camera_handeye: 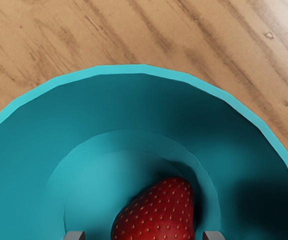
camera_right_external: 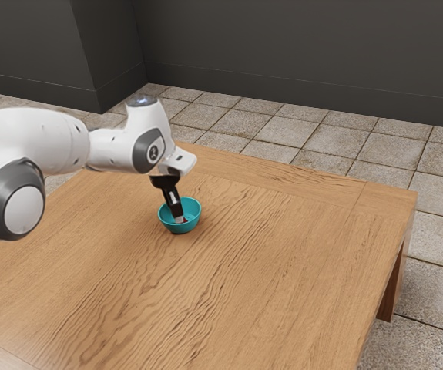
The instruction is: Take strawberry from the bowl
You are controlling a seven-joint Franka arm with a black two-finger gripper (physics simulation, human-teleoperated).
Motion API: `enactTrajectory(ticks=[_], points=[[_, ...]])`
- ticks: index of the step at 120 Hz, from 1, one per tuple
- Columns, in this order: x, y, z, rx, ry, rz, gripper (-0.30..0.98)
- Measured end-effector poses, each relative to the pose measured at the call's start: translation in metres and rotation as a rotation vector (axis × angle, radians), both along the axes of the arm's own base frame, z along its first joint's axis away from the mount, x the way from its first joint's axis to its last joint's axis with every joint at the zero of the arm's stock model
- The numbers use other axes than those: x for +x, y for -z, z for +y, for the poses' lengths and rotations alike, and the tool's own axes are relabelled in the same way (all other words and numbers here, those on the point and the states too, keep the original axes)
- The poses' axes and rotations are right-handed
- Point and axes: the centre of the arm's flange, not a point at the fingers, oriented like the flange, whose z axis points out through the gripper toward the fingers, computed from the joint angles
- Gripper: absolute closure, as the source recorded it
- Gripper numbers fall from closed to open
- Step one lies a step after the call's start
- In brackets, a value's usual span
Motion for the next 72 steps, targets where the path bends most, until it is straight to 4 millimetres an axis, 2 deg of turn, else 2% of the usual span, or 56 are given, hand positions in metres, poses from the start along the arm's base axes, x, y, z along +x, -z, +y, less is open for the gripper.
enactTrajectory(ticks=[72], points=[[0.003, 0.018, 0.001, 0.005, 0.004, -0.017, 0.43]])
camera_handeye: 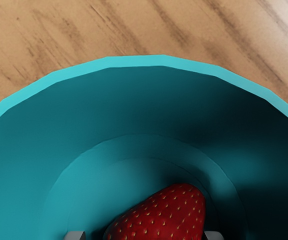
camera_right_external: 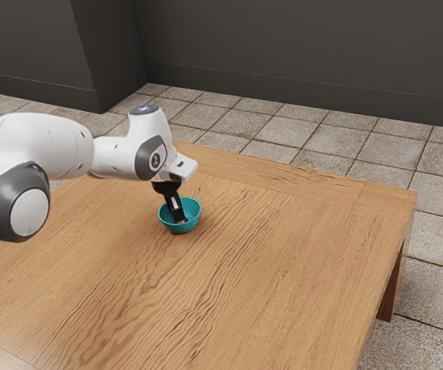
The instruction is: Take strawberry from the bowl
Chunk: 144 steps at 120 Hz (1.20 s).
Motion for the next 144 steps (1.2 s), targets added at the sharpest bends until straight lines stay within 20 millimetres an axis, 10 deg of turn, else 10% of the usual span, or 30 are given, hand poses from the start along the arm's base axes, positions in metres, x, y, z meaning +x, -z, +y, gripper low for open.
enactTrajectory(ticks=[92, 108, 130, 144], points=[[-0.001, -0.002, 0.001, 0.015, 0.057, -0.01, 0.57], [-0.001, -0.031, -0.003, 0.018, 0.07, -0.047, 0.6], [-0.015, -0.085, -0.04, 0.018, 0.122, -0.102, 0.64], [-0.018, -0.085, -0.087, 0.016, 0.187, -0.101, 0.65]])
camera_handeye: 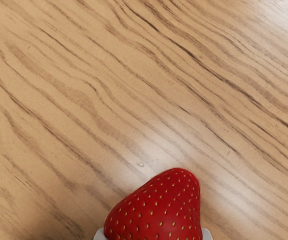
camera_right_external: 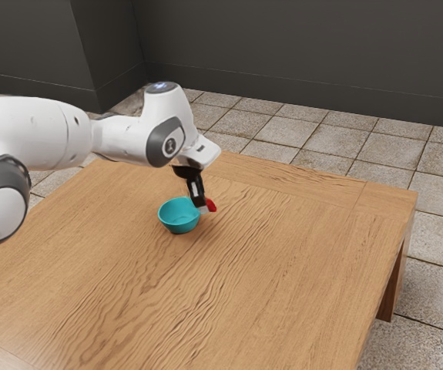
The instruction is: Take strawberry from the bowl
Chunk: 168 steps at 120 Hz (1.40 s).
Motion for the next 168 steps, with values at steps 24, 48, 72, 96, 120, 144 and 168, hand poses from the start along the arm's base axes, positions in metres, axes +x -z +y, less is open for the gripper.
enactTrajectory(ticks=[24, 48, 72, 96, 120, 144, 168], points=[[0.005, 0.039, -0.036, 0.009, 0.04, 0.04, 0.65], [0.009, 0.052, -0.04, 0.007, 0.04, 0.047, 0.45], [-0.001, -0.011, -0.046, -0.013, 0.048, -0.013, 0.18], [-0.076, -0.227, 0.005, -0.057, -0.033, -0.099, 0.07], [-0.168, -0.324, 0.049, -0.005, -0.121, 0.016, 0.03], [-0.196, -0.327, 0.037, -0.011, -0.261, 0.174, 0.01], [-0.206, -0.325, 0.035, 0.009, -0.405, 0.241, 0.0]])
